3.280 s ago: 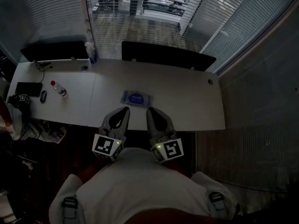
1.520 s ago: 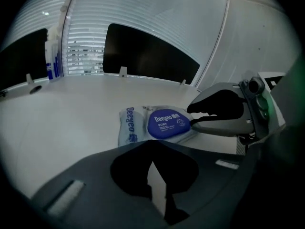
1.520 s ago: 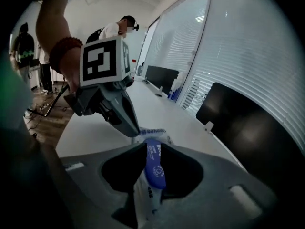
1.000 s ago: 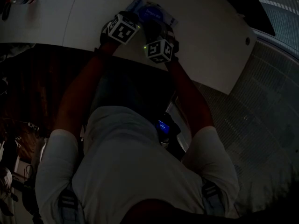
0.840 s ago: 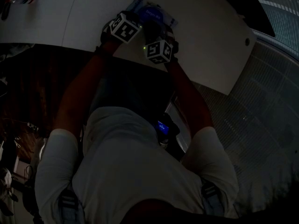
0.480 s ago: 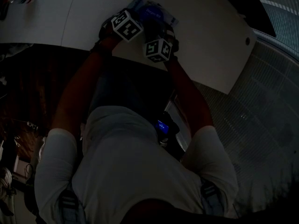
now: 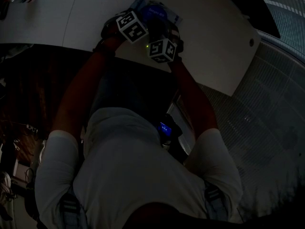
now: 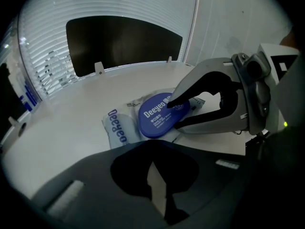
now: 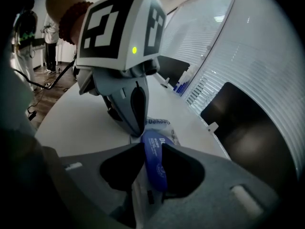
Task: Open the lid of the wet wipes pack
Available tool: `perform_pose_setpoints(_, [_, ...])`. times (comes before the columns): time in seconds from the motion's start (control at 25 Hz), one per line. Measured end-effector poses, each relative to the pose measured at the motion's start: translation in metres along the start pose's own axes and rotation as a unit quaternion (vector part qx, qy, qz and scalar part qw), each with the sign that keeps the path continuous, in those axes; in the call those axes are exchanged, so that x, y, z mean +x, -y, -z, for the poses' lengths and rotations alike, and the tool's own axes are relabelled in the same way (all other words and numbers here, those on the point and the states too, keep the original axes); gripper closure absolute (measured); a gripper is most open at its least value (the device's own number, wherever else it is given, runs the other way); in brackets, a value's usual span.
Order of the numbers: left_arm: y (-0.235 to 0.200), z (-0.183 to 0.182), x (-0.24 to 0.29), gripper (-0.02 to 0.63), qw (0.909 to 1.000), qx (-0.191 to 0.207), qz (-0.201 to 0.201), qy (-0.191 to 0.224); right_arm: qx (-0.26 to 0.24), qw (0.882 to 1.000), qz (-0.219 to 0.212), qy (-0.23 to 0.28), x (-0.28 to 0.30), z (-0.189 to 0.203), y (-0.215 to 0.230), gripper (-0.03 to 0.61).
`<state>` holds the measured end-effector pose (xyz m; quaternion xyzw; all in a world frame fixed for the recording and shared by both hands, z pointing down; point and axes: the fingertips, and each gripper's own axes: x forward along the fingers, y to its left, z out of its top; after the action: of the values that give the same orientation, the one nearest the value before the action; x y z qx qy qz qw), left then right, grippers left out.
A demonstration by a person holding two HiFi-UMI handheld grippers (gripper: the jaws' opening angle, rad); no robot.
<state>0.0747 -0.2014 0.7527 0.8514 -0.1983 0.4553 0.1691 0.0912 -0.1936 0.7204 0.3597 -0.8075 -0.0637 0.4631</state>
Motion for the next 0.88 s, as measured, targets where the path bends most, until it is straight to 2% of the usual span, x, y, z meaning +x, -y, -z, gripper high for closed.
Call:
perform_pose_setpoints(0.36, [-0.001,0.0,-0.001,0.611,0.9999,0.015,0.001,-0.007,0.008,1.0,0.007,0.004,-0.001,-0.005,0.006,0.465])
perform_pose_setpoints(0.64, [-0.001,0.002,-0.003,0.611,0.9995,0.028,0.004,-0.015,0.014,0.999,0.028,0.035,-0.009,-0.025,0.016,0.491])
perform_pose_setpoints(0.88, [-0.002,0.002,-0.004,0.611,0.9995,0.025,0.007,-0.017,0.025,0.997,0.058,0.054,-0.017,-0.041,0.044,0.5])
